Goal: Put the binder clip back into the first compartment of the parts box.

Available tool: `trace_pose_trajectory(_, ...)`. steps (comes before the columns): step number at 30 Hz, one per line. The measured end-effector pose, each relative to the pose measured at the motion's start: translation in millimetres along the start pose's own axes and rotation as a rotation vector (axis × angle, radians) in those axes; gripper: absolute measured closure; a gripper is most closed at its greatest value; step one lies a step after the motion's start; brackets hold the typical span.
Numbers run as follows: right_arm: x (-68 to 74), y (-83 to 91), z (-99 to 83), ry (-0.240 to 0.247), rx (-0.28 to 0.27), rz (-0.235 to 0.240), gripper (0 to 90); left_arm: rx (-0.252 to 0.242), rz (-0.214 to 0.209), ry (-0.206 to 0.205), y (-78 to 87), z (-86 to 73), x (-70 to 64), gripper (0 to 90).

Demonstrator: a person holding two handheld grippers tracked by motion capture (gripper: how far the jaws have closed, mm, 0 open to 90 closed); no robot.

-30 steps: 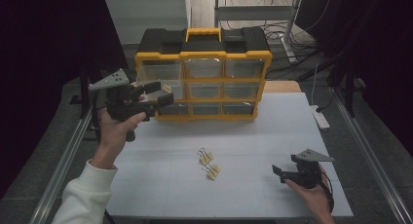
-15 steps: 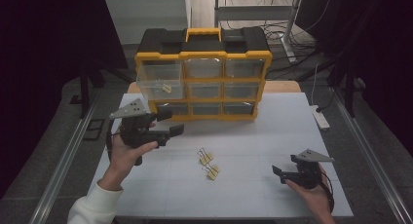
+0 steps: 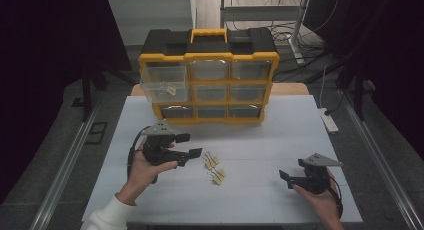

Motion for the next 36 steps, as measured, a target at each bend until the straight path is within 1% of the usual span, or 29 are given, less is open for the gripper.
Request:
trace_pose_trajectory(3, 0.4, -0.3, 0.2, -0.003, 0.000, 0.003, 13.1, 0.031, -0.013, 0.002, -11.9, -3.3, -1.1, 27.9)
trace_pose_trajectory(7, 0.5, -0.3, 0.0, -0.001, 0.001, 0.000, 13.1, 0.080, -0.016, -0.004, -26.4, -8.5, -2.5, 27.5)
trace_pose_trajectory(10, 0.3, -0.4, -0.1, -0.003, 0.002, 0.001, 13.1, 0.108, -0.021, 0.000, -34.5, -11.5, -3.5, 27.2)
trace_pose_trajectory(16, 0.4, -0.8, 0.0, -0.001, 0.003, 0.000, 13.1, 0.166, -0.039, -0.011, -49.8, -15.2, -7.4, 26.4)
trace_pose_trajectory(18, 0.3, -0.9, -0.1, -0.001, 0.003, 0.000, 13.1, 0.186, -0.033, -0.011, -55.4, -16.3, -7.6, 25.7)
trace_pose_trajectory(20, 0.3, -0.8, -0.3, -0.001, 0.003, 0.001, 13.2, 0.203, -0.015, -0.006, -61.3, -17.7, -7.1, 24.2)
trace_pose_trajectory(24, 0.4, -0.9, -0.5, -0.004, 0.007, 0.001, 13.3, 0.245, -0.021, 0.003, -74.6, -21.9, -6.1, 24.2)
trace_pose_trajectory(25, 0.3, -0.9, -0.5, -0.004, 0.007, -0.001, 13.3, 0.245, -0.021, 0.003, -74.6, -21.9, -6.1, 24.2)
trace_pose_trajectory(32, 0.2, -1.5, -0.4, -0.003, 0.010, -0.002, 13.4, 0.307, -0.031, 0.023, -92.7, -26.2, -1.2, 24.6)
trace_pose_trajectory(34, 0.4, -1.5, -0.3, 0.000, 0.010, -0.001, 13.4, 0.318, -0.031, 0.041, -97.4, -27.3, 0.1, 25.4)
trace_pose_trajectory(36, 0.5, -1.3, -0.2, 0.001, 0.009, -0.003, 13.5, 0.334, -0.030, 0.050, -104.0, -28.9, 2.1, 27.8)
Point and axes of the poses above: each handheld gripper's, and its own axes: y roughly backward along the jaws, z roughly out of its top, x roughly to its left, the point moved 2 cm from there along -y, roughly forward along the jaws, and after that the axes turned 10 degrees about x, right-handed, at the moved point
